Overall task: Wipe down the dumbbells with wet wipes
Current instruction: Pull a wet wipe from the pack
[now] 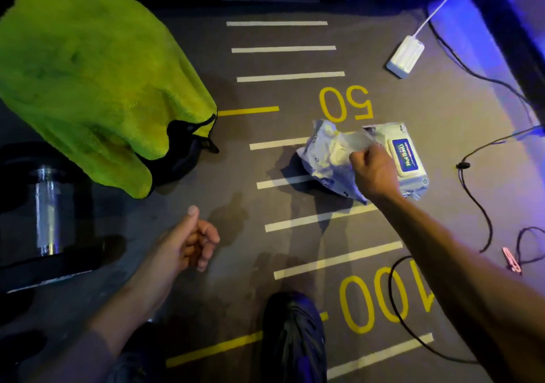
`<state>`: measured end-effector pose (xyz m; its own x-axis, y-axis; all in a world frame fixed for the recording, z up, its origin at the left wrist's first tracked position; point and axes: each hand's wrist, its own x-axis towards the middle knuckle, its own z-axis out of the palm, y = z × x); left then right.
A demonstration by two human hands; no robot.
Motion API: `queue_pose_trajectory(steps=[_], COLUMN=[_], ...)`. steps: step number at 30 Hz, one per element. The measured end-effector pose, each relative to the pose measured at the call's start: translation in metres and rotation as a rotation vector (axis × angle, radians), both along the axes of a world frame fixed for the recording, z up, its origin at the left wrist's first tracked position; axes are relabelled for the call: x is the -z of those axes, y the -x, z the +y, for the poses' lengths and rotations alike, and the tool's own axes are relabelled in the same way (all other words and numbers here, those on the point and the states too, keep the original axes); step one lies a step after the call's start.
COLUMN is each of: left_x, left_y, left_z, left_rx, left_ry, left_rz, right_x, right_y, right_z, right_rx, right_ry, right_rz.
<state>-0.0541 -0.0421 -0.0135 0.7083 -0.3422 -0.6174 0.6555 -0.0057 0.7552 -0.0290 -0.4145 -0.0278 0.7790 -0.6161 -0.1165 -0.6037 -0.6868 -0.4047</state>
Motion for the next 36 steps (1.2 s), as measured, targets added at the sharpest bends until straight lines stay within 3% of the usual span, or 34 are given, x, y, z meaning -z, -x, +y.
queue_pose_trajectory(steps=[7, 22, 26, 33, 36], left_x=[0.003, 0.015, 0.021, -0.002, 0.006], left_y=[-0.004, -0.016, -0.033, -0.088, -0.101], left_z=[-0.004, -0.034, -0.044, -0.125, -0.168], left_rx=[0.051, 0.129, 0.439, 0.942, 1.060], left_ry=[-0.013, -0.185, -0.259, -0.459, -0.466], left_rz=[-0.034, -0.071, -0.258, -0.732, -0.892], right_x=[0.000, 0.000, 0.014, 0.037, 0.044], right_y=[0.011, 0.016, 0.018, 0.017, 0.016], right_z=[-0.004, -0.019, -0.024, -0.023, -0.027], right_rx=[0.234, 0.176, 0.102, 0.047, 0.053], right_ry=[-0.429, -0.402, -0.418, -0.444, -0.414], right_rz=[-0.149, -0.095, -0.020, -0.087, -0.143])
